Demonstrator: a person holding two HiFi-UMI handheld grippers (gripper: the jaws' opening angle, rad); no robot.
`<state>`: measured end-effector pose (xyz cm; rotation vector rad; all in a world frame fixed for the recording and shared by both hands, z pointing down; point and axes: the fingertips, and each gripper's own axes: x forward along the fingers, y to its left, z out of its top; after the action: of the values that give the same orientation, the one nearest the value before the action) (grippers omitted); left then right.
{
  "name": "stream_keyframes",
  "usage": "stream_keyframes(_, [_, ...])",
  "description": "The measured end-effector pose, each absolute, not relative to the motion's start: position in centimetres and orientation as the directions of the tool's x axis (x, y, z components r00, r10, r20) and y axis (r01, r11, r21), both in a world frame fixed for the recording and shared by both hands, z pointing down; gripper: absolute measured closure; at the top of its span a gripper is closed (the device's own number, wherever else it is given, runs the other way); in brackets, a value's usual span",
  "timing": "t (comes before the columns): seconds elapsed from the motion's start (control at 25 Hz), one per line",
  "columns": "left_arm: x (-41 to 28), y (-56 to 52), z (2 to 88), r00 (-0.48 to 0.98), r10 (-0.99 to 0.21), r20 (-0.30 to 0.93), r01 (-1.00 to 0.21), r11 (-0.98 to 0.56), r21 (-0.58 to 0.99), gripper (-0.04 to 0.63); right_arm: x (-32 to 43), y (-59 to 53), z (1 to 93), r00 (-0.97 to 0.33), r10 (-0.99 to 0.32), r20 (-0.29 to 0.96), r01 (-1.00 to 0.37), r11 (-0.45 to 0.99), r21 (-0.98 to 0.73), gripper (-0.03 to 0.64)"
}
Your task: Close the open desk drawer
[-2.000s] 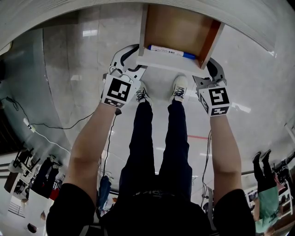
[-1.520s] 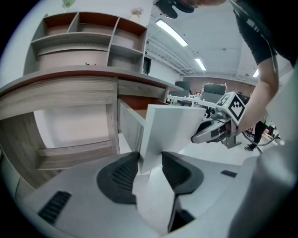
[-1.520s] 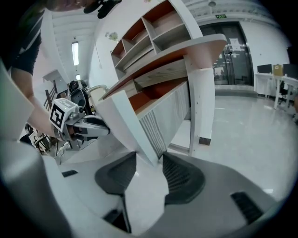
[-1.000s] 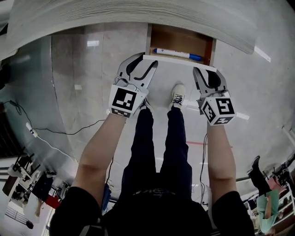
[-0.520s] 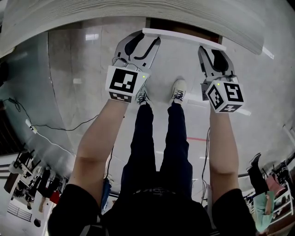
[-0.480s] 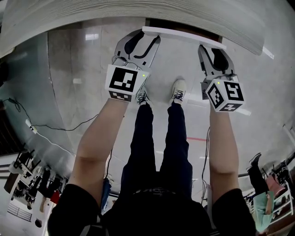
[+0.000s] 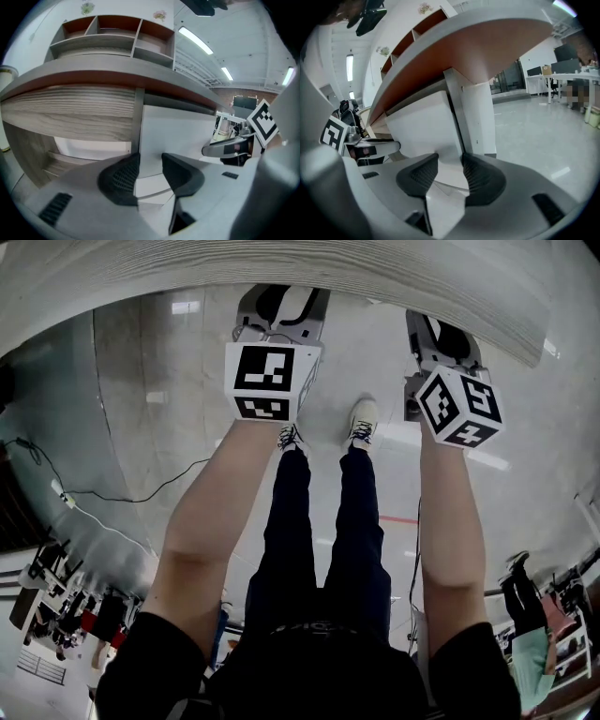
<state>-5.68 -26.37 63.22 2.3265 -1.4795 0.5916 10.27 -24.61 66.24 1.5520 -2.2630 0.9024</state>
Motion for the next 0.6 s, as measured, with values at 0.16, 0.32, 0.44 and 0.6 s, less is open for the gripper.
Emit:
stream_keyframes(0.16, [-5.4,-26.5,63.2,0.341,-0.795,0.502,-0.928,-0.37,0.044,0.434,10.5,-24.7,66.4,-0.319,-0.774,0.547,-0.933,0.156,-0.324,0.436])
stream_keyframes(0.32, [-5.1,-26.3,63.5,0.308,-0.797,0.519,-0.945,-0.318,0.072,0.434,11.2,-24.5,66.9,-0.251,-0.773,0.583,-0.918,-0.002,-0.397,0.436])
stream_keyframes(0.44, [-5.2,-26.5,63.3,0.284,-0.81,0.513,-0.957,-0.274,0.096,0.434,11.3,-24.8,66.8,-0.237,-0.775,0.586,-0.902,-0.049,-0.429,0.436])
stream_keyframes(0.6, [-5.1,-26.9,62.6,0.276,-0.816,0.509,-0.961,-0.253,0.115,0.434,11.5,-25.2,66.2,-0.218,-0.779,0.588,-0.901,-0.071,-0.429,0.436])
